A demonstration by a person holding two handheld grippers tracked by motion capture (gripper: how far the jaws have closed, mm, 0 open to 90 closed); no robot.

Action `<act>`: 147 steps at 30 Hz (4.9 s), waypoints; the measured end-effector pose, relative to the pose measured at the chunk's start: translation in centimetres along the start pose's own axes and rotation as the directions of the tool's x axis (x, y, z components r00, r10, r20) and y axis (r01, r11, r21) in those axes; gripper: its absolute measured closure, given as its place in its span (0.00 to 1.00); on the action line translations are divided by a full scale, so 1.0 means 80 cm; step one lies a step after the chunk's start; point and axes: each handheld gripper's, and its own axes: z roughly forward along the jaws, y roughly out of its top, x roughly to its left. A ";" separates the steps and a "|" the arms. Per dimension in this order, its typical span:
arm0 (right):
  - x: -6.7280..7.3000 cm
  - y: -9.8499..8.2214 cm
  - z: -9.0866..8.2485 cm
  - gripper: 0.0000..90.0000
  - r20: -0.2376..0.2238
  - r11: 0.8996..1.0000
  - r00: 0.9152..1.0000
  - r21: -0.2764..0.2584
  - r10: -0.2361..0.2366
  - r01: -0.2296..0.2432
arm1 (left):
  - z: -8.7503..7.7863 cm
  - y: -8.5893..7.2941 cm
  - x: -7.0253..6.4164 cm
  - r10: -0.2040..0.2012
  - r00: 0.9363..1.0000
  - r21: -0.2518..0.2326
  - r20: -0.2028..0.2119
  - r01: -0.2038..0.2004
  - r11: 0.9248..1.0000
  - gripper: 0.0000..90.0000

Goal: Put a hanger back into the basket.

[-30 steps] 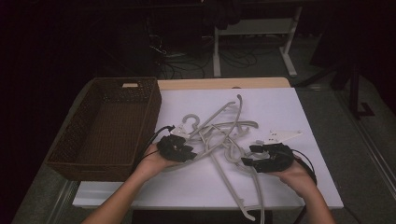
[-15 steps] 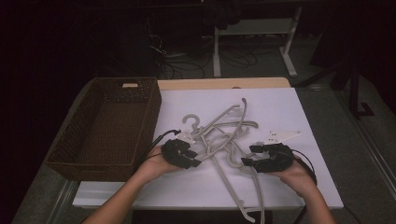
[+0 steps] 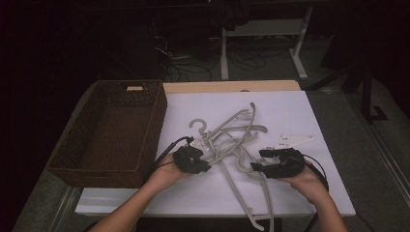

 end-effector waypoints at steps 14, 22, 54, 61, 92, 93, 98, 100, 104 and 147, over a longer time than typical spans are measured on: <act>-0.005 0.004 -0.015 0.43 0.024 0.999 1.000 -0.043 0.013 -0.012 | 0.016 0.048 -0.012 -0.101 0.995 -0.031 -0.010 0.100 0.994 0.91; -0.009 0.003 -0.018 0.43 0.035 0.999 0.999 -0.050 0.023 -0.021 | 0.043 0.060 -0.027 -0.087 0.996 -0.017 0.025 0.088 0.996 0.79; -0.173 0.100 0.129 0.51 0.492 0.861 0.774 0.089 0.399 -0.501 | -0.054 -0.017 0.034 -0.170 0.985 -0.232 -0.005 0.164 0.959 0.23; -0.178 0.096 0.142 0.67 0.490 0.852 0.771 0.100 0.407 -0.513 | -0.053 -0.016 0.034 -0.170 0.985 -0.231 -0.009 0.164 0.959 0.23; -0.088 0.180 0.206 0.90 0.268 0.936 0.957 0.297 0.110 -0.191 | -0.053 -0.016 0.035 -0.190 0.981 -0.240 -0.030 0.177 0.954 0.23; -0.084 0.182 0.213 0.89 0.252 0.936 0.964 0.312 0.085 -0.164 | -0.054 -0.017 0.035 -0.190 0.981 -0.240 -0.031 0.178 0.954 0.23; -0.071 0.187 0.240 0.89 0.208 0.928 0.978 0.357 0.035 -0.109 | -0.052 -0.018 0.035 -0.192 0.981 -0.237 -0.029 0.180 0.955 0.23; -0.065 0.187 0.251 0.89 0.183 0.924 0.983 0.375 0.013 -0.082 | -0.051 -0.018 0.035 -0.191 0.981 -0.235 -0.028 0.180 0.955 0.23; -0.056 0.186 0.265 0.77 0.160 0.920 0.987 0.388 -0.006 -0.057 | -0.049 -0.019 0.034 -0.188 0.982 -0.229 -0.024 0.178 0.957 0.23; 0.046 0.019 0.073 0.57 0.156 0.953 0.976 0.238 0.150 -0.185 | -0.036 -0.023 0.032 -0.181 0.983 -0.188 -0.025 0.174 0.967 0.22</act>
